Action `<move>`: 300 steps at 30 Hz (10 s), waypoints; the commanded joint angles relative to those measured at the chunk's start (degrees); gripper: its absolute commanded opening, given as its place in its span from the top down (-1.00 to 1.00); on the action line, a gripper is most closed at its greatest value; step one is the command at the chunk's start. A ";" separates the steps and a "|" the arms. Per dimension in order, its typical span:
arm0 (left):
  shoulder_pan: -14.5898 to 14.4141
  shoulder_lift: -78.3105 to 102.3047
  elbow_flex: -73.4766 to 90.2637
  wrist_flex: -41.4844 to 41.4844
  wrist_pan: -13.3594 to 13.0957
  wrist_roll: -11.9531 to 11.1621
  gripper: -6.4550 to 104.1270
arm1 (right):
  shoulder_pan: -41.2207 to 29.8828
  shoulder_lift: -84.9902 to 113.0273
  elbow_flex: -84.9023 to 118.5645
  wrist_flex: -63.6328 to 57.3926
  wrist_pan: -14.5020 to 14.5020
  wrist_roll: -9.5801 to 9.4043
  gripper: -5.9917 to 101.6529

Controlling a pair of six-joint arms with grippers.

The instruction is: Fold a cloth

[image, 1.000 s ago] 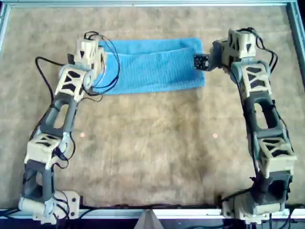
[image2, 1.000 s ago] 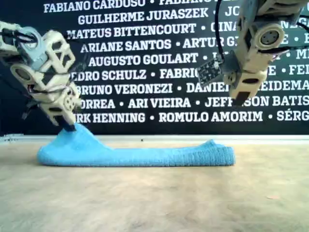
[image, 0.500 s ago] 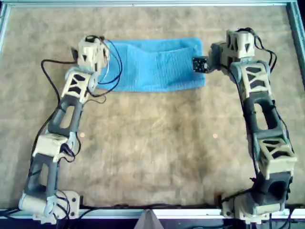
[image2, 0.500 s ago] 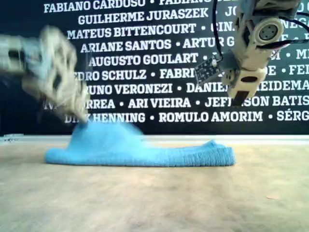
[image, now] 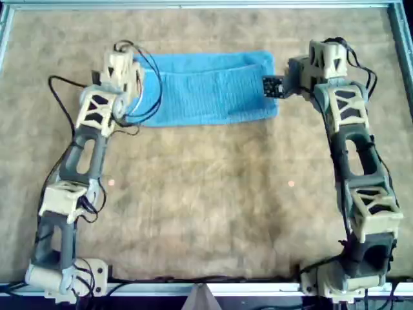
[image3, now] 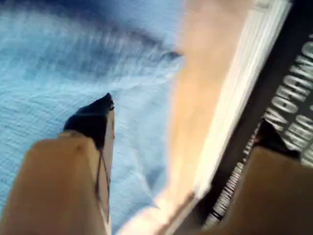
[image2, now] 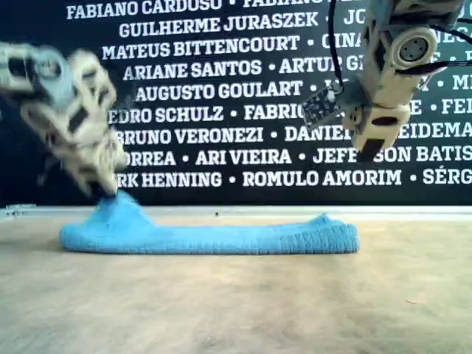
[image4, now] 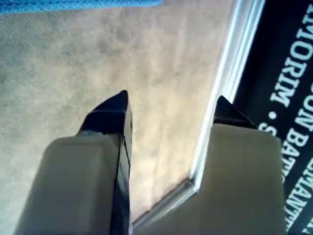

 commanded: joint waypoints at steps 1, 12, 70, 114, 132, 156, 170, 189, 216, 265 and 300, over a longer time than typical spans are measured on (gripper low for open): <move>0.00 5.71 -5.36 0.53 -0.79 -0.18 -0.93 | 0.53 5.36 -4.92 0.53 -0.53 -0.26 -0.39; 0.00 0.44 -11.78 -1.49 -0.88 -0.09 -0.93 | 0.44 5.27 -4.92 0.88 -0.53 -0.26 -0.39; -13.71 62.31 6.94 40.43 -16.17 -7.12 -0.91 | 0.44 58.10 25.05 23.64 -0.53 -3.96 -0.38; -13.89 103.10 144.93 -56.78 -15.29 -8.17 -0.91 | 0.70 100.28 116.63 -41.04 -0.62 -3.08 -0.39; -13.62 58.71 102.22 -49.31 -15.29 -8.17 -0.93 | 0.79 33.84 70.14 -39.64 -5.80 -3.43 -0.39; -6.94 44.56 90.53 -49.22 -15.21 -4.22 -0.91 | 0.70 2.55 29.62 -20.48 -8.61 -3.25 -0.39; -6.94 32.70 79.54 -49.22 -15.21 -4.22 -0.91 | 0.79 -1.93 21.97 -20.39 -8.96 -3.52 -0.39; -6.06 32.61 77.34 -49.31 -15.12 -4.13 -0.91 | 1.14 -1.85 21.45 -21.62 -9.49 -3.96 -0.12; -6.86 33.75 72.69 -51.50 -15.38 -0.26 0.84 | 0.00 0.09 22.76 -25.93 -9.49 -2.99 0.89; -17.14 66.53 116.28 -50.54 -15.21 -1.05 0.84 | 2.81 37.18 68.38 -19.86 -9.49 -3.43 0.89; -16.52 89.56 138.60 -50.45 -16.26 -0.09 -0.47 | 1.76 72.16 94.04 -19.86 -8.70 -4.04 -0.23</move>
